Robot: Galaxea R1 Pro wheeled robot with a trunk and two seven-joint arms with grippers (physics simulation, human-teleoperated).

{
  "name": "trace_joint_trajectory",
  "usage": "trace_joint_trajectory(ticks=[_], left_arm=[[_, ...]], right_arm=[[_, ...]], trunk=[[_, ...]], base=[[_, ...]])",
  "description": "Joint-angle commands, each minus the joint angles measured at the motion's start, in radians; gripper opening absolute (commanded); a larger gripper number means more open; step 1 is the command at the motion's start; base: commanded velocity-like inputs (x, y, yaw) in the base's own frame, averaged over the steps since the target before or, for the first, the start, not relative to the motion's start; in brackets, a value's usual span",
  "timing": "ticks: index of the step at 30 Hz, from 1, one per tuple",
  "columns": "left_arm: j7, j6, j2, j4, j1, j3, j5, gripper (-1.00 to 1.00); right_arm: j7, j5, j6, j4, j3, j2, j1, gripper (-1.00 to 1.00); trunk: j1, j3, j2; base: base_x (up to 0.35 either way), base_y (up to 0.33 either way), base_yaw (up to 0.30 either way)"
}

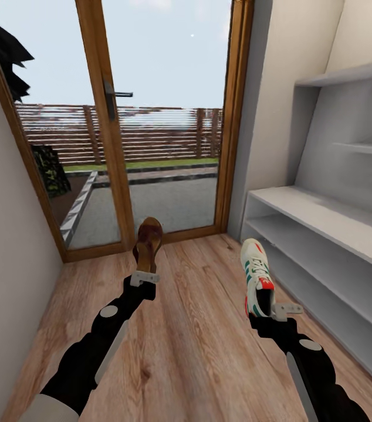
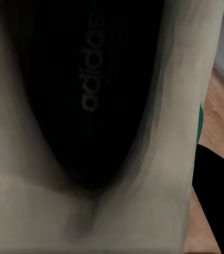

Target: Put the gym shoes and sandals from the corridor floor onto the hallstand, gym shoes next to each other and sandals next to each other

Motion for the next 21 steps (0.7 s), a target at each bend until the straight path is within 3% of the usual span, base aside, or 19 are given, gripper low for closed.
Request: trace_joint_trajectory(ticks=[1, 21], left_arm=[[-0.002, 0.007, 0.0, -0.001, 0.0, 0.0, 0.007, -1.0], [-0.002, 0.007, 0.0, -0.001, 0.0, 0.0, 0.007, -1.0]], right_arm=[[0.0, 0.0, 0.005, -0.001, 0.0, 0.0, -0.001, -1.0], [0.0, 0.0, 0.005, -0.002, 0.0, 0.0, 0.0, -1.0]], trunk=[[0.0, 0.0, 0.0], [0.0, 0.026, 0.0]], base=[[0.0, 0.007, -0.225], [0.0, 0.001, -0.225]])
